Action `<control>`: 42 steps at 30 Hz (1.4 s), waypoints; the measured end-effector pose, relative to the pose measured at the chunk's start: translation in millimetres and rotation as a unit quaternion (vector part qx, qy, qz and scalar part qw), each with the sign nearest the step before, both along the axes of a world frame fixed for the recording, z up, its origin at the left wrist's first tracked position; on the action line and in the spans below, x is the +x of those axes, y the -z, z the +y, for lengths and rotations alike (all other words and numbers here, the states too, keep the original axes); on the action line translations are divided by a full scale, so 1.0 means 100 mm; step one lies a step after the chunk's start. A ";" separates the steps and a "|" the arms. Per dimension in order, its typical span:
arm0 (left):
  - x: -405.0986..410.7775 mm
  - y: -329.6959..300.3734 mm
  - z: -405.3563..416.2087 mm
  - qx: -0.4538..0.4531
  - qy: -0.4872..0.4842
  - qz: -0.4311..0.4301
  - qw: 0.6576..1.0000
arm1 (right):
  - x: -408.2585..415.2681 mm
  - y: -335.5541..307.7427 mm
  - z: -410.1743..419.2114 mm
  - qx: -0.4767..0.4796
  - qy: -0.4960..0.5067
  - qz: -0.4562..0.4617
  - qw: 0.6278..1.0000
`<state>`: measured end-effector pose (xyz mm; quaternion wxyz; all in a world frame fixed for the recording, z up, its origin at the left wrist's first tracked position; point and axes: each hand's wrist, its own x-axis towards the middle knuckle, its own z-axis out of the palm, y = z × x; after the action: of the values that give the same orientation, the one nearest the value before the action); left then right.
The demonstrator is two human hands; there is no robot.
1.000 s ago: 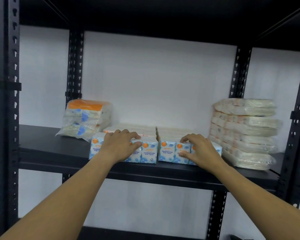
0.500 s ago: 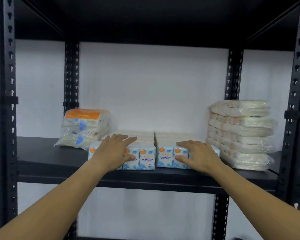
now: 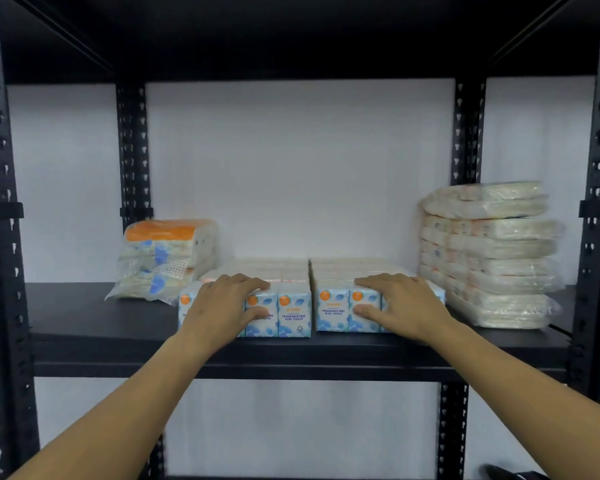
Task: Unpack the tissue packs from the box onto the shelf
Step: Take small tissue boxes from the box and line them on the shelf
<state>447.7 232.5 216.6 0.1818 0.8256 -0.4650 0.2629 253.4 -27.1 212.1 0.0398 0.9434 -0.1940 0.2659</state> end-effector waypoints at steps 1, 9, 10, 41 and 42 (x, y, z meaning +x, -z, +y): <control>0.01 0.01 0.00 -0.002 0.003 0.002 1.000 | 0.00 0.00 0.00 0.000 -0.001 0.001 1.000; 0.06 0.04 -0.04 -0.014 0.003 0.000 1.000 | 0.01 0.02 -0.03 -0.007 -0.001 0.006 1.000; 0.06 0.05 -0.05 -0.015 0.000 -0.002 1.000 | 0.01 0.02 -0.04 -0.005 0.001 0.007 1.000; 0.17 0.04 -0.14 0.006 -0.001 0.008 1.000 | 0.02 -0.02 0.03 0.006 0.006 0.011 1.000; 0.16 0.03 -0.14 0.010 -0.002 0.009 1.000 | 0.02 -0.02 0.03 0.008 0.008 0.016 1.000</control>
<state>463.8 218.4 213.5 0.1776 0.8304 -0.4646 0.2512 255.1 -23.8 214.6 0.0377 0.9462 -0.2028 0.2493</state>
